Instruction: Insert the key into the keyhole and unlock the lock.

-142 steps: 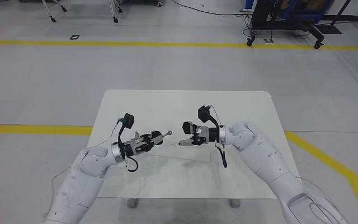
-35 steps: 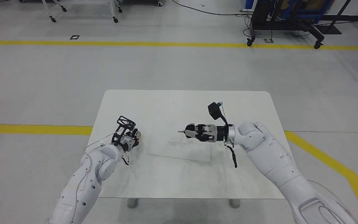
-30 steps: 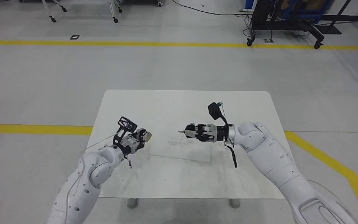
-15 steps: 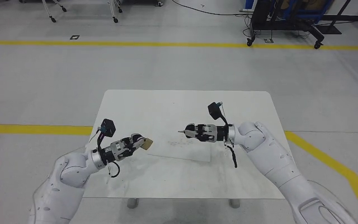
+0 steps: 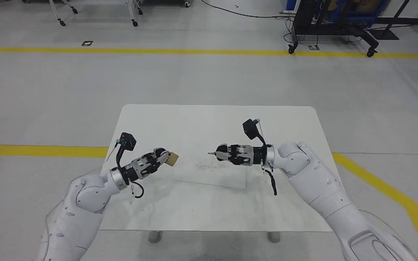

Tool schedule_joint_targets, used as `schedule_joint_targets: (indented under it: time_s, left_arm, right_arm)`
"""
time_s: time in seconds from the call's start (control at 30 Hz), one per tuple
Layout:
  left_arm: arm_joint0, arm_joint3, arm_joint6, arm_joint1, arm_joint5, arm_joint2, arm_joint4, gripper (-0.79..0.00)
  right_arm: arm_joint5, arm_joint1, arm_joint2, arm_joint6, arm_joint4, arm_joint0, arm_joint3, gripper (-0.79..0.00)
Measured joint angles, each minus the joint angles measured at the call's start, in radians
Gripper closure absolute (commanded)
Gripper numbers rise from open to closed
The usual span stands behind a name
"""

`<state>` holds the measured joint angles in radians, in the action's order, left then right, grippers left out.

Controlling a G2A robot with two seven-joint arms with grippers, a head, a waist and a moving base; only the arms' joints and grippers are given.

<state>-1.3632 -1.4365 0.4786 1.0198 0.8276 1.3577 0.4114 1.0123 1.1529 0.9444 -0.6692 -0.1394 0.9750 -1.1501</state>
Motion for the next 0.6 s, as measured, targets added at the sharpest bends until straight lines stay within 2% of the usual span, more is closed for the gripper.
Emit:
schedule_joint_targets:
  time_s: [0.1, 0.2, 0.3, 0.43, 0.6]
  left_arm:
    - [-0.005, 0.013, -0.032, 0.005, -0.023, -0.005, -0.041, 0.0]
    - [0.016, 0.079, -0.041, 0.021, -0.065, -0.052, -0.264, 0.0]
    - [0.078, 0.157, 0.094, 0.037, -0.126, -0.121, -0.595, 0.0]
    - [0.185, 0.284, 0.328, 0.063, -0.272, -0.196, -0.99, 0.0]
    - [0.297, 0.43, 0.463, 0.102, -0.372, -0.271, -1.205, 0.0]
  right_arm:
    - [-0.028, 0.003, 0.008, 0.047, 0.007, 0.01, -0.011, 0.0]
    - [-0.063, 0.017, 0.006, 0.164, 0.017, 0.018, -0.007, 0.0]
    - [-0.092, 0.044, -0.023, 0.295, 0.034, 0.008, 0.024, 0.0]
    - [-0.109, 0.091, -0.092, 0.434, 0.008, -0.03, 0.074, 0.0]
    - [-0.078, 0.137, -0.163, 0.543, -0.095, -0.065, 0.106, 0.0]
